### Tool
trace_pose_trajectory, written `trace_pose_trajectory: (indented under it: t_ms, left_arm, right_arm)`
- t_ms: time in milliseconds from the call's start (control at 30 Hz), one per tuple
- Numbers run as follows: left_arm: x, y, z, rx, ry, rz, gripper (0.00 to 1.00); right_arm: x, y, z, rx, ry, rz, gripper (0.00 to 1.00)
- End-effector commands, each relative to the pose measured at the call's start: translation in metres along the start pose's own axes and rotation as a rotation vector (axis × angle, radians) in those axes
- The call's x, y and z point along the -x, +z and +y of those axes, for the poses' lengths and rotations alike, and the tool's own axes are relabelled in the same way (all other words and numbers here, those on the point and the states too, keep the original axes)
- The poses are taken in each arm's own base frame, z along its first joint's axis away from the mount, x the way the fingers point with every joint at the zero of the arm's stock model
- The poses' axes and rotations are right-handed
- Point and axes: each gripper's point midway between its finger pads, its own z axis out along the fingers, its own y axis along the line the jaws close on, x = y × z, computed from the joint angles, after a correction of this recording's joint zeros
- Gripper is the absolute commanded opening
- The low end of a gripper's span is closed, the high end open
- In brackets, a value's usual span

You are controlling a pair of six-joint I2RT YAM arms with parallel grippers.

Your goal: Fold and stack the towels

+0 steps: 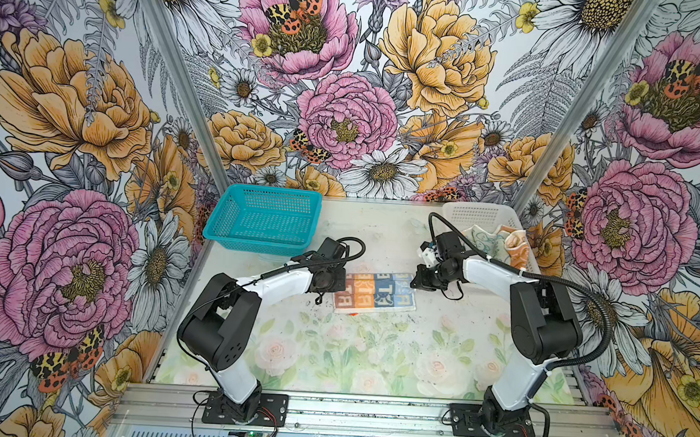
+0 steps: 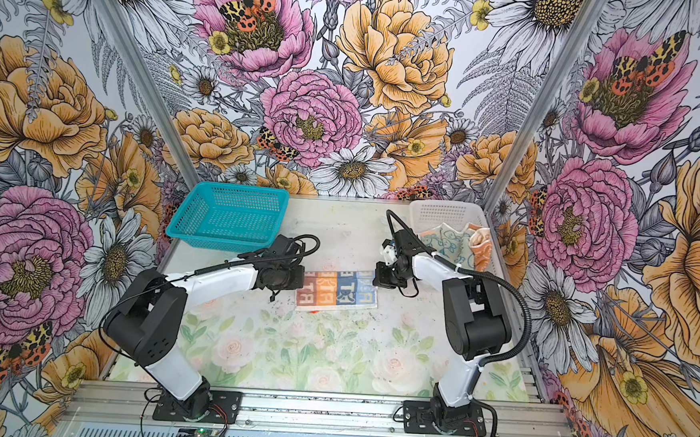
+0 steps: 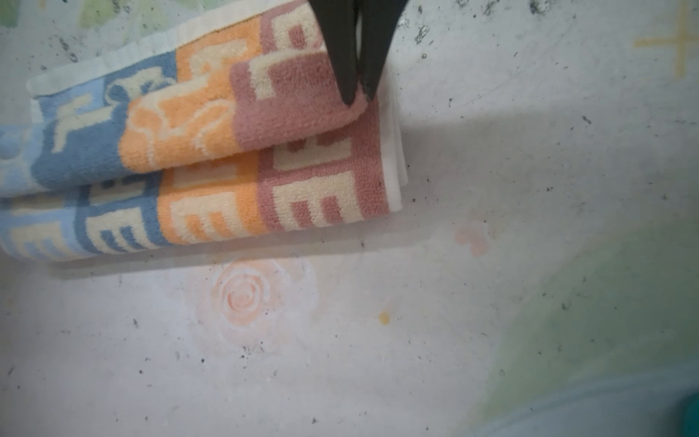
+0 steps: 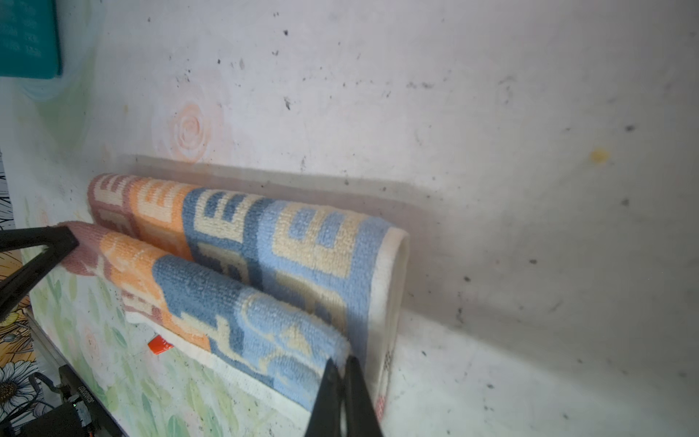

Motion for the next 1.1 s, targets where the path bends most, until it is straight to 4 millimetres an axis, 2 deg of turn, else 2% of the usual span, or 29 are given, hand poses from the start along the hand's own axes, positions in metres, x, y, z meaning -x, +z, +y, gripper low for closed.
trace_pose_trajectory:
  t_ms: [0, 500, 567, 600, 700, 733, 800, 867, 967, 1067]
  left_arm:
    - [0.01, -0.014, 0.0, -0.007, -0.03, -0.065, 0.0]
    - [-0.021, 0.003, 0.001, -0.013, -0.036, -0.016, 0.0]
    - [-0.021, 0.002, -0.003, -0.021, -0.033, -0.018, 0.09]
    - [-0.02, 0.0, -0.006, -0.029, -0.028, -0.022, 0.15]
    - [-0.011, -0.013, -0.018, -0.066, -0.017, -0.054, 0.51]
    - [-0.007, -0.018, -0.022, -0.078, -0.017, -0.07, 0.56]
    - [0.003, -0.034, -0.028, -0.102, -0.024, -0.108, 0.8]
    - [0.012, -0.047, -0.033, -0.126, -0.031, -0.137, 0.96]
    - [0.021, -0.06, -0.043, -0.168, -0.04, -0.153, 0.99]
    - [0.021, -0.058, -0.053, -0.211, -0.074, -0.123, 0.99]
  right_arm:
    - [0.01, -0.015, 0.004, -0.015, -0.011, -0.069, 0.0]
    - [-0.016, 0.018, -0.008, -0.051, -0.001, 0.021, 0.0]
    - [-0.017, 0.021, -0.008, -0.055, 0.001, 0.028, 0.01]
    - [-0.017, 0.021, -0.008, -0.054, 0.004, 0.029, 0.09]
    - [-0.012, 0.014, -0.001, -0.039, 0.001, 0.005, 0.31]
    - [-0.009, 0.009, 0.002, -0.036, -0.002, -0.008, 0.36]
    - [-0.004, -0.001, 0.01, -0.024, -0.006, -0.041, 0.48]
    - [0.001, -0.013, 0.019, -0.006, -0.005, -0.073, 0.57]
    - [0.006, -0.027, 0.037, 0.041, -0.011, -0.107, 0.68]
    - [0.011, -0.03, 0.051, 0.073, -0.011, -0.116, 0.74]
